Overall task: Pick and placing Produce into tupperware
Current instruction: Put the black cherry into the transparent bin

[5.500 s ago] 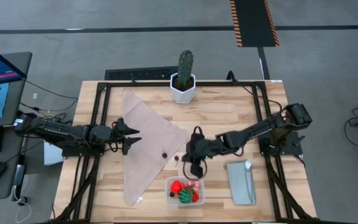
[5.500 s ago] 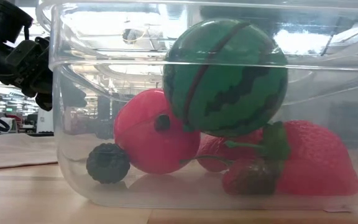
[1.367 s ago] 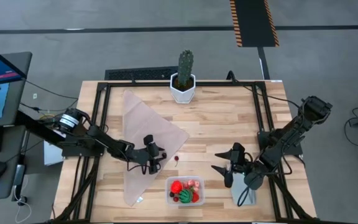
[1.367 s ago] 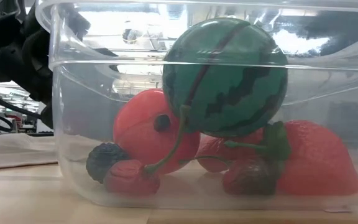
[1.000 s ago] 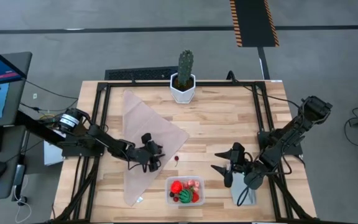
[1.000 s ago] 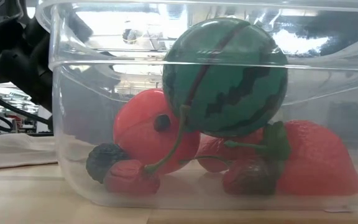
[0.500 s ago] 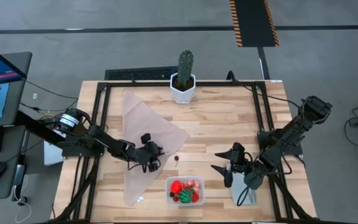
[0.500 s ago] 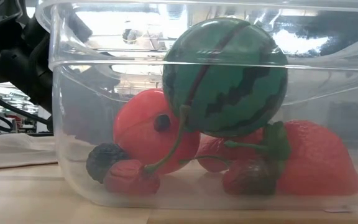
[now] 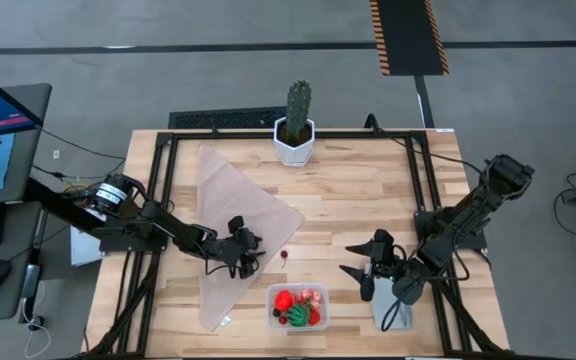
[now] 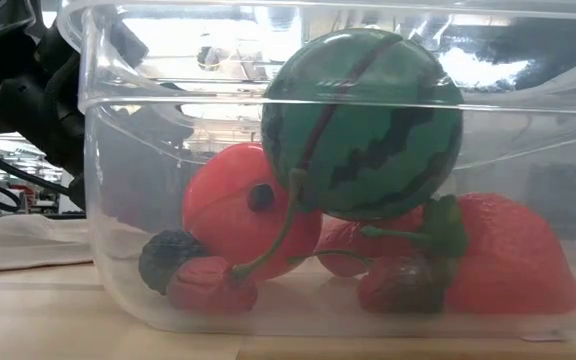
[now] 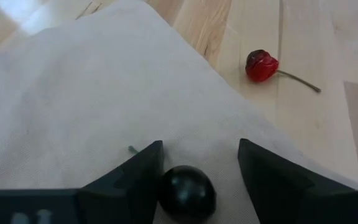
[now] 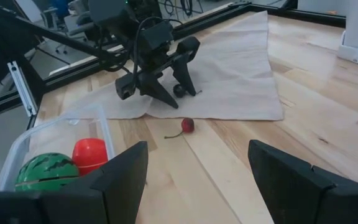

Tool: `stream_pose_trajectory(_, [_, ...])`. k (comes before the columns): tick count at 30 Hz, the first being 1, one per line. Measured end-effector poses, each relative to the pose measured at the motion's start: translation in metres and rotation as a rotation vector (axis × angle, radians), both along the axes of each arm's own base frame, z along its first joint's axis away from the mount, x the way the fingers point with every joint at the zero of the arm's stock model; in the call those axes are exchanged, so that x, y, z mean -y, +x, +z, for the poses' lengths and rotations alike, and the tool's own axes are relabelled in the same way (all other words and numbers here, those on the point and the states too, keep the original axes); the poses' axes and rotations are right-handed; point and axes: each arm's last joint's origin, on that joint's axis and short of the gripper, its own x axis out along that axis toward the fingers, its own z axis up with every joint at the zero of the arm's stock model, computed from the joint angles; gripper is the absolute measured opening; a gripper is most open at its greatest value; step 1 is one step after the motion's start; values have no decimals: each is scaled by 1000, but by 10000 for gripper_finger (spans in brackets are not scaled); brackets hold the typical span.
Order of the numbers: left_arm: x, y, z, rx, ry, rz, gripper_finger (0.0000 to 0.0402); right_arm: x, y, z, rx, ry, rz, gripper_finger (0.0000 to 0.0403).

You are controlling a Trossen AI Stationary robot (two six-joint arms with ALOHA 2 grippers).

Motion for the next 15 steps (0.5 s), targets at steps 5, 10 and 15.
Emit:
stream_pose_trajectory(5, [0, -1, -1, -16, 2, 3, 204, -2, 4, -16, -31, -10, -25, 302])
stream_pose_trajectory(10, [-1, -2, -1, -31, 3, 9, 205, -3, 8, -31, -52, -2, -56, 302])
stream_pose_trajectory(15, [0, -5, 15, 12, 47, 32, 205, -2, 10, -26, -36, 2, -54, 302])
